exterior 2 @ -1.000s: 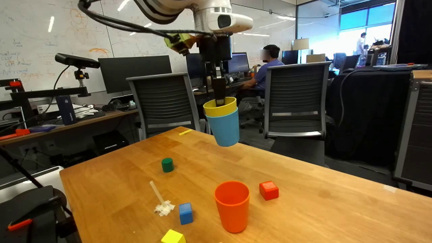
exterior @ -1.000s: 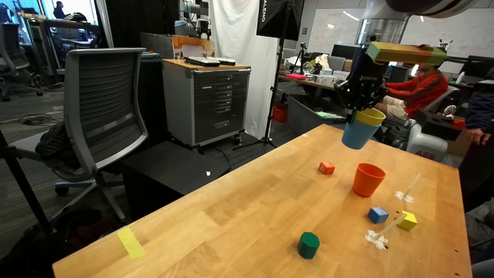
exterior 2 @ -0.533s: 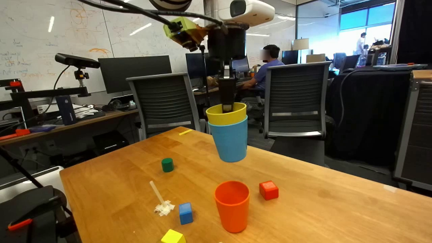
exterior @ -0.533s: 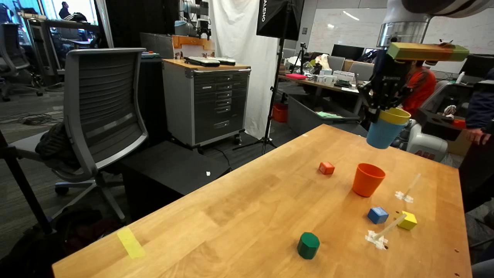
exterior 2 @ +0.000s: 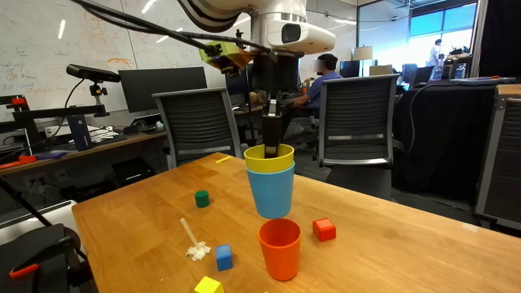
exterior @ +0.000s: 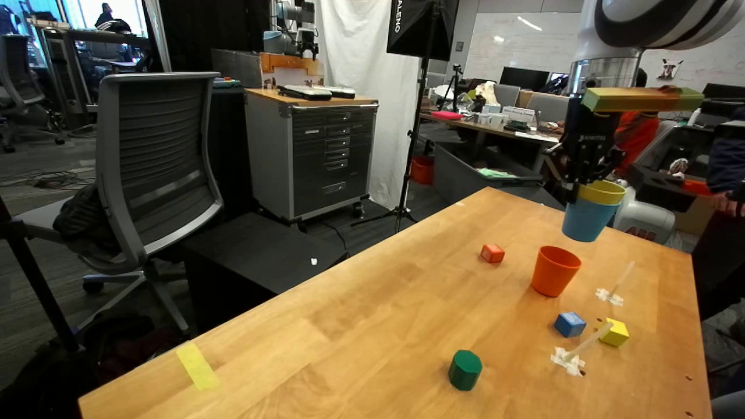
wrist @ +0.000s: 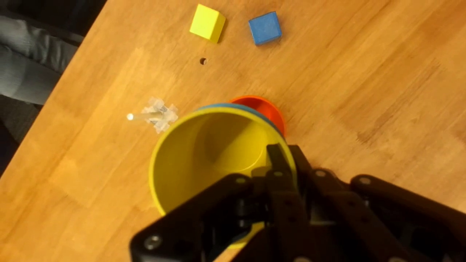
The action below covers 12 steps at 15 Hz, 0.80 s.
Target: Put the yellow cup in the blue cup then pick the blue cup and put it in the orange cup
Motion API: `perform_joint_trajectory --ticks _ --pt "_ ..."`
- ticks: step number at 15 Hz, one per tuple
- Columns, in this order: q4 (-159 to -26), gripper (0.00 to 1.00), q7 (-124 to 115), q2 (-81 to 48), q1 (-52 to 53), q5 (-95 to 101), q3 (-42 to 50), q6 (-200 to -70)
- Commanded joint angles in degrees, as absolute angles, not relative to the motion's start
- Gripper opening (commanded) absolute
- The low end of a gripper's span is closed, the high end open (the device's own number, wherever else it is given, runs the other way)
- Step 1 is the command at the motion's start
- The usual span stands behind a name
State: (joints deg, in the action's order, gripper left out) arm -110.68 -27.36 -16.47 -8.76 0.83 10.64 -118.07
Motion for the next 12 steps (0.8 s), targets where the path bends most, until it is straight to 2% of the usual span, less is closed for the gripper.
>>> perform_joint_trajectory --ticks 1,12 --pt "-109.7 0.02 -25.6 -17.7 -8.8 -0.3 11.0 -117.5" --pt "-110.4 0.02 -21.0 -20.7 -9.1 -3.6 10.3 -123.9"
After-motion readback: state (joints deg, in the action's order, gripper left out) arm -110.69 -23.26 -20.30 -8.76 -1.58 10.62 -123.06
